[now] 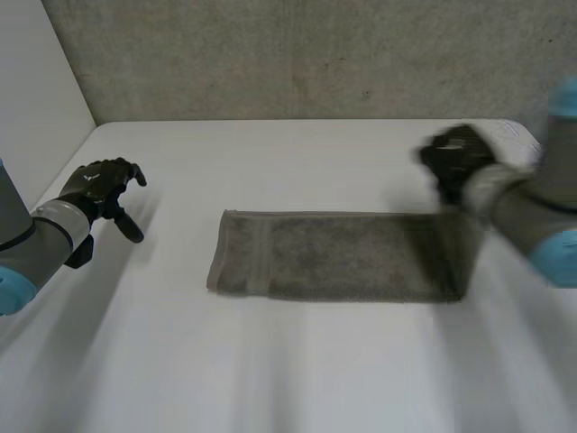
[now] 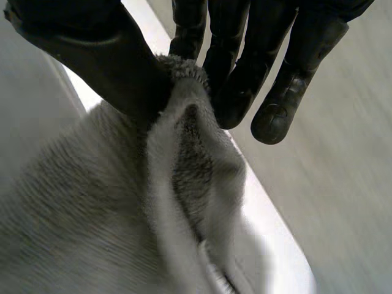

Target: Fold the towel.

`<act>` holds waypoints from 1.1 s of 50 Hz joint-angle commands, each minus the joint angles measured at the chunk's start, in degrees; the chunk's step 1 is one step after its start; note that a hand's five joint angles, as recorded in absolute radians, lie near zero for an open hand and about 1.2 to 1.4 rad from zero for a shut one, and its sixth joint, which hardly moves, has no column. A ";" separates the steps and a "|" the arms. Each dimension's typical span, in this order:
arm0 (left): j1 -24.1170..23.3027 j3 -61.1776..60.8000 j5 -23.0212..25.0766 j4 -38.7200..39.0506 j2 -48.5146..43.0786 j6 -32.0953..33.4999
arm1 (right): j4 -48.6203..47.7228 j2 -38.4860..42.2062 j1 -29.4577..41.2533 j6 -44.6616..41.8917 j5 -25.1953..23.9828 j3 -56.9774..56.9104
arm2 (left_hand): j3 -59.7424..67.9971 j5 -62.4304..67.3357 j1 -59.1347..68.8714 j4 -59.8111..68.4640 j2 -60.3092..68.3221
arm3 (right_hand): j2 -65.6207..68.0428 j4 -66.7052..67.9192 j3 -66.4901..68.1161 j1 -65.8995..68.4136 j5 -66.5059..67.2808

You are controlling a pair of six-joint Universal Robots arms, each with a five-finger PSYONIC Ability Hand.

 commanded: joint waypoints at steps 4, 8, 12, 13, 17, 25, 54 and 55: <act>-0.09 -0.75 0.00 0.00 -0.01 0.00 | 1.14 12.89 27.80 5.43 3.94 -11.65 | -4.03 -2.78 -3.71 -4.27 -3.78 | -65.98 -67.16 -67.35 -65.95 -66.72; -0.26 -1.37 0.17 0.00 0.17 0.09 | 3.08 13.96 27.72 5.43 5.00 -11.21 | -4.03 -2.78 -3.71 -4.27 -3.78 | -65.98 -67.16 -67.35 -65.95 -66.72; -1.14 -1.37 0.35 0.00 0.25 0.00 | 5.37 12.65 23.70 6.22 7.01 -9.12 | -4.03 -2.78 -3.71 -4.27 -3.78 | -65.98 -67.16 -67.35 -65.95 -66.72; -1.92 -1.46 0.52 0.00 0.34 0.09 | 5.46 11.25 21.59 7.09 6.93 -7.10 | -4.03 -2.78 -3.71 -4.27 -3.78 | -65.98 -67.16 -67.35 -65.95 -66.72; -3.95 -1.37 0.70 0.00 0.43 0.09 | 4.58 6.60 17.63 10.07 6.14 -2.10 | -4.03 -2.78 -3.71 -4.27 -3.78 | -65.98 -67.16 -67.35 -65.95 -66.72; -10.28 -3.04 1.49 0.09 2.71 0.35 | -2.89 -2.39 8.65 16.42 -0.89 14.98 | -3.53 -2.27 -3.21 -3.77 -3.27 | -65.98 -67.16 -67.35 -65.95 -66.72; -17.31 -6.73 0.35 7.56 0.87 8.26 | -23.19 -2.48 0.82 16.68 -5.99 34.31 | -2.52 -1.26 -2.20 -2.76 -2.26 | 4.02 2.84 2.65 4.05 3.28; -17.14 -6.73 0.26 7.38 1.22 8.26 | -22.67 -3.26 0.65 15.99 -6.08 35.36 | -2.85 -1.60 -2.53 -3.09 -2.60 | 4.02 2.84 2.65 4.05 3.28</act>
